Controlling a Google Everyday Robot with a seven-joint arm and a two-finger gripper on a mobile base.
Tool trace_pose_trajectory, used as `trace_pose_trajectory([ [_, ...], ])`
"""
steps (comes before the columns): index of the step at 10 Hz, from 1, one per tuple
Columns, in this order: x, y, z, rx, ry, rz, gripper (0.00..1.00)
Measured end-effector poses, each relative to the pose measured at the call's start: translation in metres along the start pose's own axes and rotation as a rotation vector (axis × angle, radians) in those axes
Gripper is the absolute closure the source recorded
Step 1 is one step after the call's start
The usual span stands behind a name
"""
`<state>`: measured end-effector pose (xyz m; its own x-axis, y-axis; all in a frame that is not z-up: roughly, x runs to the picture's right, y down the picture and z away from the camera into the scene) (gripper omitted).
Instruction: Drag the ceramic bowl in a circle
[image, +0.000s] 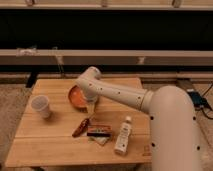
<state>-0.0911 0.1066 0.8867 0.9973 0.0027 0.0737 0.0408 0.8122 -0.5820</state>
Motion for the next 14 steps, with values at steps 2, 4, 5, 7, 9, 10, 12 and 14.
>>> trace_pose_trajectory([
  [2,0.001,0.002,-0.002,-0.002,-0.001,0.0,0.72],
  [4,0.003,0.002,-0.009,0.0,-0.012,0.015,0.9],
  [5,0.007,-0.001,-0.018,0.018,-0.025,0.039,0.99],
  [7,0.016,-0.005,-0.034,0.057,-0.035,0.082,1.0],
  [9,0.035,-0.013,-0.045,0.095,-0.023,0.14,1.0],
  [10,0.044,-0.014,-0.047,0.107,-0.008,0.158,1.0],
  [12,0.07,-0.005,-0.048,0.1,0.051,0.185,1.0],
  [14,0.076,0.009,-0.046,0.083,0.078,0.178,1.0],
])
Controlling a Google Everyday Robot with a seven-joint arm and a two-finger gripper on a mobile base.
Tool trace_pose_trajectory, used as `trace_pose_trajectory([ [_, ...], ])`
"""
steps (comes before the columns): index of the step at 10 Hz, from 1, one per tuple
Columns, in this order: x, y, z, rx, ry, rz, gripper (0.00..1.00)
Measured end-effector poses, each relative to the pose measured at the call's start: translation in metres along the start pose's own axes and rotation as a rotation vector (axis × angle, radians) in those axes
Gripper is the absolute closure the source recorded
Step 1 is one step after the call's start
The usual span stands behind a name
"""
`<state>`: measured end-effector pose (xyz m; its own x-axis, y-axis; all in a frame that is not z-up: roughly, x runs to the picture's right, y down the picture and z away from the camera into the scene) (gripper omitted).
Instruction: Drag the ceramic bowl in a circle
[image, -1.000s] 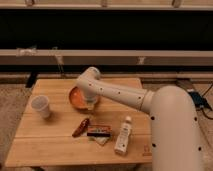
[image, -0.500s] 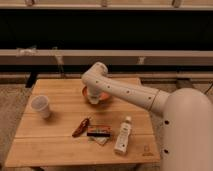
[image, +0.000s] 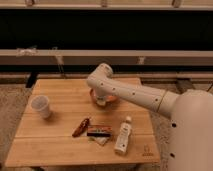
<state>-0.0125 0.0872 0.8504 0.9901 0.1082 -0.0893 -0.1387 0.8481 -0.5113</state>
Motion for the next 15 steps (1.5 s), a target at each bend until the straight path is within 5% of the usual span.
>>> trace_pose_trajectory([
  [3,0.008,0.03,-0.002,-0.034,0.026,-0.026,1.0],
  [9,-0.051,0.112,-0.023,-0.112,-0.049,-0.246,1.0],
  [15,-0.142,0.097,-0.011,-0.122,-0.103,-0.421,1.0],
])
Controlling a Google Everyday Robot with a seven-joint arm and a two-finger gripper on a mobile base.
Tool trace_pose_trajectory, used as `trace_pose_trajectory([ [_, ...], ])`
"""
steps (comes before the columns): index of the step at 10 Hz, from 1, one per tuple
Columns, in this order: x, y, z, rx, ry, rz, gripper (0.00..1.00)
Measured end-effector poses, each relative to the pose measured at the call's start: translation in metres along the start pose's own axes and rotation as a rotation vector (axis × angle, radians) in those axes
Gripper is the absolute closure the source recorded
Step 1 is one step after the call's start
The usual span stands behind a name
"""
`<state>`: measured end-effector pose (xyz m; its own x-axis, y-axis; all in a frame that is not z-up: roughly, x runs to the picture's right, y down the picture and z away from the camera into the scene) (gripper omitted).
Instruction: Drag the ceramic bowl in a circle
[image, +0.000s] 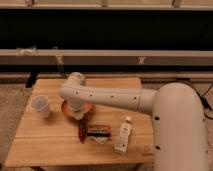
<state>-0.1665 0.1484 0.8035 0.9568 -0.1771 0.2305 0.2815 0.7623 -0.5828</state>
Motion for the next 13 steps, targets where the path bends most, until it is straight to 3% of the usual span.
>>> trace_pose_trajectory([
  [3,-0.028,-0.034,0.005,0.024,0.002,-0.041,1.0],
  [5,-0.022,-0.054,0.005,0.038,0.009,-0.022,1.0],
  [9,0.03,-0.097,0.001,0.073,0.049,0.095,1.0],
  [13,0.104,-0.088,0.003,0.079,0.121,0.227,1.0],
])
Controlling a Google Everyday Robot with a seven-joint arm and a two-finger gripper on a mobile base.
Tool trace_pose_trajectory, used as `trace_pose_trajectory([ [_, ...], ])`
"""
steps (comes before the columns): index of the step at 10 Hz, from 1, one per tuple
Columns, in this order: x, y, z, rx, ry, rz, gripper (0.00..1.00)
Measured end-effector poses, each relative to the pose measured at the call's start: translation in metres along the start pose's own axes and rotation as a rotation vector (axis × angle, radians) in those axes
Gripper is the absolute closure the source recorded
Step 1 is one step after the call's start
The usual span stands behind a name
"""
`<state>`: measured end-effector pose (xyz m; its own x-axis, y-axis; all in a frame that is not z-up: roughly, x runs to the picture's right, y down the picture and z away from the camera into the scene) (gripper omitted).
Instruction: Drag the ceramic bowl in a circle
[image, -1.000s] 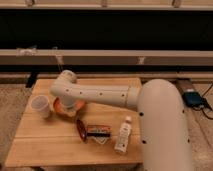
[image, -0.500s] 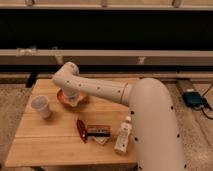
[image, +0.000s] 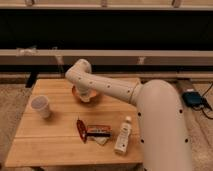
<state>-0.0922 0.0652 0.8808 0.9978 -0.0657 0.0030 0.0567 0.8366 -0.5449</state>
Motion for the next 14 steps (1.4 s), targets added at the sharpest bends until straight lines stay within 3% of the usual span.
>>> trace_pose_trajectory([
  [3,0.054,0.01,0.004,-0.006,0.045,0.086,1.0],
  [6,0.091,0.028,0.003,-0.019,0.07,0.133,1.0],
  [8,0.083,0.051,-0.003,-0.035,0.058,0.104,1.0],
  [14,0.013,0.116,-0.033,-0.076,-0.044,-0.112,1.0],
])
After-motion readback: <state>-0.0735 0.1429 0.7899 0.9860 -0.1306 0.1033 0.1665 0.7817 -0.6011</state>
